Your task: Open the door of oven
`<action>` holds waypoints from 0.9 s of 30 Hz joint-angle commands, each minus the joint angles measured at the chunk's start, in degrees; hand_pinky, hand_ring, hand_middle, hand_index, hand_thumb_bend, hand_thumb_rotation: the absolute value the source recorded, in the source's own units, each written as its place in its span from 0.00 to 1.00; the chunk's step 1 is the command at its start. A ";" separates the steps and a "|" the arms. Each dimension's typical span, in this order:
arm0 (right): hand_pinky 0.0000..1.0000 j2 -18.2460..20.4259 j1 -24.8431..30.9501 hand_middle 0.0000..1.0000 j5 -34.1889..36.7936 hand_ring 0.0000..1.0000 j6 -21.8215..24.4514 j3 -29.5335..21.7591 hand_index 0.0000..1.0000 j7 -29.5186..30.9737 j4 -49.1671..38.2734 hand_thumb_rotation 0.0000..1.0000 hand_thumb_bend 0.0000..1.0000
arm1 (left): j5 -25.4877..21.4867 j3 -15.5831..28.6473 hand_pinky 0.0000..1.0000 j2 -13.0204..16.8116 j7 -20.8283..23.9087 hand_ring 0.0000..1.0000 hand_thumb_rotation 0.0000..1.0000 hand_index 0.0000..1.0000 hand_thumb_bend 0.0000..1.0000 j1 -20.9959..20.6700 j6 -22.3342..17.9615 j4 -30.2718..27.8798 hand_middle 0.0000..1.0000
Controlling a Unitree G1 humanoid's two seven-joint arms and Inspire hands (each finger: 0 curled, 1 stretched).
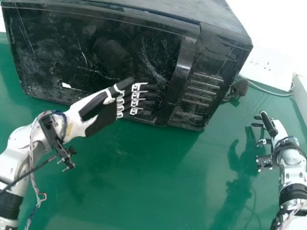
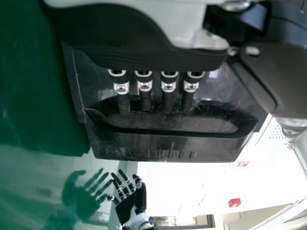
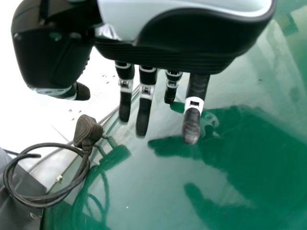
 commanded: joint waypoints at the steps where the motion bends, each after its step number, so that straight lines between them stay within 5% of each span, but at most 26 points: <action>1: 0.68 4.12 6.11 0.75 -0.87 0.74 5.76 1.08 0.80 3.09 4.08 0.44 0.53 | -0.86 -0.27 0.85 -0.84 0.39 1.00 0.92 0.99 1.00 0.28 0.55 -0.94 1.00; 5: 0.67 4.02 6.22 0.75 -1.93 0.73 4.92 2.09 0.79 2.96 4.02 0.39 0.53 | -0.63 -0.43 0.86 -1.33 0.81 1.00 0.92 1.00 1.00 0.23 0.16 -0.77 1.00; 7: 0.67 4.00 6.19 0.75 -2.63 0.73 4.78 2.81 0.79 2.69 4.03 0.45 0.54 | -0.31 -0.52 0.87 -1.56 1.35 1.00 0.92 1.00 1.00 0.35 0.02 -1.06 1.00; 11: 0.60 4.21 5.94 0.72 -0.06 0.67 6.12 0.17 0.81 3.30 4.14 0.36 0.52 | 0.12 -0.65 0.88 -1.96 1.95 1.00 0.92 1.00 1.00 0.39 -0.37 -1.28 1.00; 16: 0.67 4.13 5.91 0.75 -2.12 0.73 5.52 2.21 0.83 3.43 4.10 0.46 0.52 | 1.50 -1.04 0.88 -1.93 3.00 1.00 0.93 1.00 1.00 0.28 -1.35 -1.36 1.00; 19: 0.67 4.33 6.01 0.75 -0.90 0.73 5.67 0.93 0.82 2.83 4.16 0.43 0.52 | 2.18 -1.25 0.88 -1.96 3.62 1.00 0.92 1.00 1.00 0.03 -1.69 -1.12 1.00; 20: 0.60 4.35 6.01 0.71 -1.27 0.66 5.52 1.28 0.81 3.03 4.15 0.37 0.53 | 2.44 -1.38 0.87 -1.85 3.69 1.00 0.93 1.00 1.00 -0.02 -1.90 -1.08 1.00; 27: 0.60 4.46 5.90 0.70 -3.49 0.65 4.96 3.40 0.81 2.87 4.07 0.44 0.53 | 2.86 -1.79 0.86 -2.01 2.92 1.00 0.94 1.00 1.00 0.39 -3.66 -0.91 1.00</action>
